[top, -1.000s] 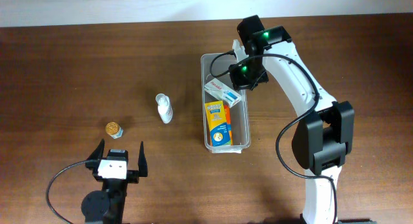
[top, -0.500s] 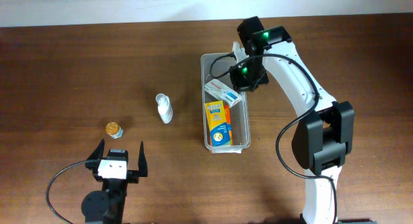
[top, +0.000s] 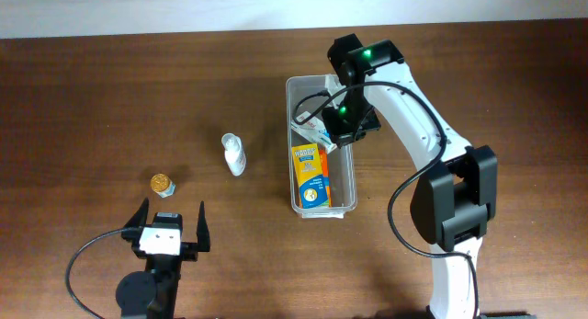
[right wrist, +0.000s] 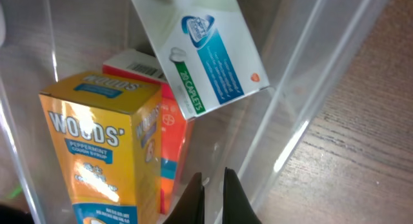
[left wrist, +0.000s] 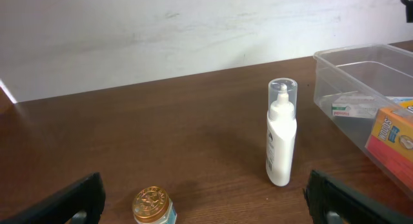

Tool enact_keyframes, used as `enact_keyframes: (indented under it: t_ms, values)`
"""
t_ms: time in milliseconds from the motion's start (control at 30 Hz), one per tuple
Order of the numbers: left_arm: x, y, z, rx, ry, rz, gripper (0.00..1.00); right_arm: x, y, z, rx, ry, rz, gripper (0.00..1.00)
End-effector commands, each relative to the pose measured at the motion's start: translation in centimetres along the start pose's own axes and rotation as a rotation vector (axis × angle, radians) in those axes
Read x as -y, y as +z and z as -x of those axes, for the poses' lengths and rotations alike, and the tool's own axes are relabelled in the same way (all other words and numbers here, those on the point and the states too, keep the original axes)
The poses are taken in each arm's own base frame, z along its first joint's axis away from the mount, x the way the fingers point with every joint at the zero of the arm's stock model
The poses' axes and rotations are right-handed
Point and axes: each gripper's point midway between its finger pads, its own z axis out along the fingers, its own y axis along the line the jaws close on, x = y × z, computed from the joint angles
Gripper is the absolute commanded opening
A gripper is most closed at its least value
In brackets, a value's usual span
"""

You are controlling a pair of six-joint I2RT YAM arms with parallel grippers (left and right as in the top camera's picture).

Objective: Pack container

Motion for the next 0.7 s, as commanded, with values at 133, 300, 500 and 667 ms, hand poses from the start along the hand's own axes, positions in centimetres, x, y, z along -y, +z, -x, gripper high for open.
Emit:
enact_keyframes:
  t_ms: [133,300,500,667]
  values:
    - [0.0,0.1,-0.4,-0.005,0.015,0.0,1.0,-0.3,3.0,0.0,-0.06,-0.022,-0.042,0.04]
    - [0.0,0.1,-0.4,-0.005,0.015,0.0,0.99,0.3,3.9,-0.1,-0.082,-0.039,-0.064,0.04]
    - [0.0,0.1,-0.4,-0.005,0.015,0.0,0.99,0.5,3.9,0.2,-0.074,-0.043,-0.079,0.04]
    - [0.0,0.1,-0.4,-0.005,0.015,0.0,0.99,0.4,4.0,0.8,-0.048,-0.047,-0.076,0.04]
